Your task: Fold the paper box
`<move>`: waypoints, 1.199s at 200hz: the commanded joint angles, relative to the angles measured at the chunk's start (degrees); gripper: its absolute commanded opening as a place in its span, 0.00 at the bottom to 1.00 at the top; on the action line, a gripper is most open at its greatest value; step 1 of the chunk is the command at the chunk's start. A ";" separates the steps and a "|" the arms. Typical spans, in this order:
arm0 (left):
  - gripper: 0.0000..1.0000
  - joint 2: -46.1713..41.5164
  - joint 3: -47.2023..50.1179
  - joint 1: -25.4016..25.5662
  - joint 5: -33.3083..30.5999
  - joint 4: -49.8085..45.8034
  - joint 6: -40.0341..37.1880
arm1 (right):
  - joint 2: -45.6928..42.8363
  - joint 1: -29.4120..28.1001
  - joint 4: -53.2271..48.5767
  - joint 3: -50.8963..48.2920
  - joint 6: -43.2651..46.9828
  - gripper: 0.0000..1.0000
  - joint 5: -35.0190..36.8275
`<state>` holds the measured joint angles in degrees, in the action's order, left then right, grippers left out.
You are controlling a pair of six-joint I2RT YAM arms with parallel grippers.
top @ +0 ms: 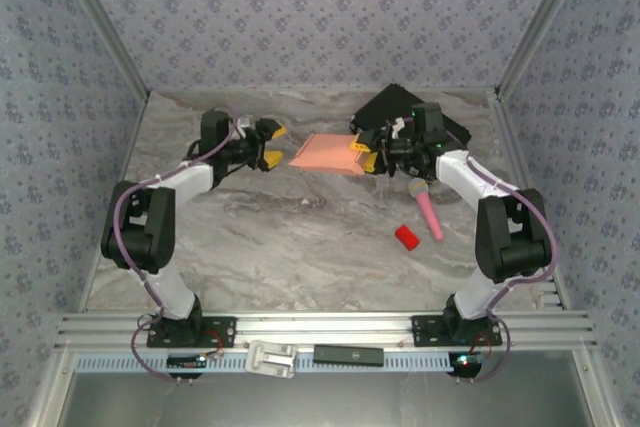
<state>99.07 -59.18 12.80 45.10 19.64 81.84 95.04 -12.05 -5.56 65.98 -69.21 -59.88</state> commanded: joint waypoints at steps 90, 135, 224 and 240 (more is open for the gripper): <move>0.75 4.98 1.78 4.35 7.44 27.14 26.59 | 3.35 -1.30 -10.35 9.34 1.89 0.42 -7.43; 0.66 5.53 4.98 5.92 5.38 33.56 30.51 | 3.43 -0.46 -8.25 8.84 0.59 0.42 -7.76; 0.46 4.35 6.87 7.41 3.37 36.67 33.50 | 5.31 0.76 -7.00 8.28 0.98 0.45 -8.40; 0.43 3.66 7.45 7.41 2.85 36.24 33.56 | 5.67 0.97 -7.44 8.09 1.65 0.52 -8.18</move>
<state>104.42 -52.69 19.90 49.10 52.86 114.37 99.04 -11.84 -12.21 73.67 -68.16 -67.35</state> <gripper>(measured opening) 0.451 0.478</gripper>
